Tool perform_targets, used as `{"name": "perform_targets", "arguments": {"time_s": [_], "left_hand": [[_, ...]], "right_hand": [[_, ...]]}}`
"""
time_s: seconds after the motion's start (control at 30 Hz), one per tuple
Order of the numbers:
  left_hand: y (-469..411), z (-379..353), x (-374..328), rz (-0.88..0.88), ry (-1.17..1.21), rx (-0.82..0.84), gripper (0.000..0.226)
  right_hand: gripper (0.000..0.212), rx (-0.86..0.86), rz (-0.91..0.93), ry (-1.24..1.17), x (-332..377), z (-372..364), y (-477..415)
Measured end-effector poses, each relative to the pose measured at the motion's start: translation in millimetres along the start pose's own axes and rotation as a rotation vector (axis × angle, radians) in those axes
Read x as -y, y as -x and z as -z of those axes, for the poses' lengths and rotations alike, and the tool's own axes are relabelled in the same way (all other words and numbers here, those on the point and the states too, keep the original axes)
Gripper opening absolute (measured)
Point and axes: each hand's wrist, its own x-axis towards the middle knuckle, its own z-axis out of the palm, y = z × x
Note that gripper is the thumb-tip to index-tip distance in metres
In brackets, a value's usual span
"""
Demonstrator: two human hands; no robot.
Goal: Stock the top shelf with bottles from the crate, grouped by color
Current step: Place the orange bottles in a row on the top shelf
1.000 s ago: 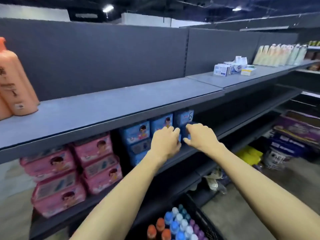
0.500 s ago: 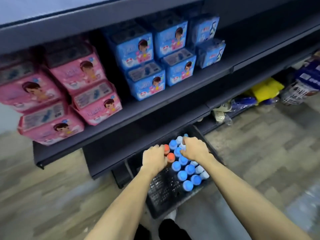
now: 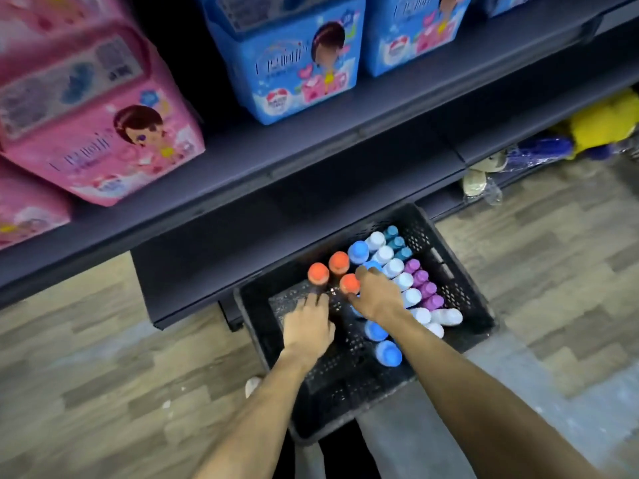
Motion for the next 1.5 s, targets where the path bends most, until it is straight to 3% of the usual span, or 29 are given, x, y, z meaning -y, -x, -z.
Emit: {"name": "perform_targets", "arguments": {"time_s": [0.3, 0.53, 0.77, 0.97, 1.07, 1.2, 1.5], "left_hand": [[-75.2, -35.8, 17.7, 0.045, 0.016, -0.003, 0.070], [-110.8, -58.6, 23.5, 0.046, 0.046, 0.022, 0.091], [-125.0, -66.1, 24.3, 0.090, 0.083, -0.004, 0.058], [-116.9, -75.2, 37.6, 0.107, 0.061, 0.015, 0.043], [-109.7, -70.1, 42.2, 0.118, 0.121, -0.026, 0.041], [-96.9, -50.8, 45.4, 0.000, 0.054, -0.033, 0.029], [-28.7, 36.3, 49.5, -0.152, -0.183, -0.080, 0.052]], "right_hand": [[0.059, -0.006, 0.011, -0.058, 1.2, -46.9, -77.7], [0.040, -0.074, 0.052, 0.009, 2.8, -63.0, -112.2], [0.029, -0.059, 0.110, 0.096, 6.8, -67.1, -130.8], [0.025, -0.108, 0.182, 0.111, 18.2, -78.5, -134.9], [0.030, -0.138, 0.200, 0.114, 14.0, -80.0, -127.2], [0.041, -0.138, 0.202, 0.054, 8.7, -67.6, -104.7], [0.041, -0.248, 0.241, 0.094, 29.3, -3.3, -29.1]]}}
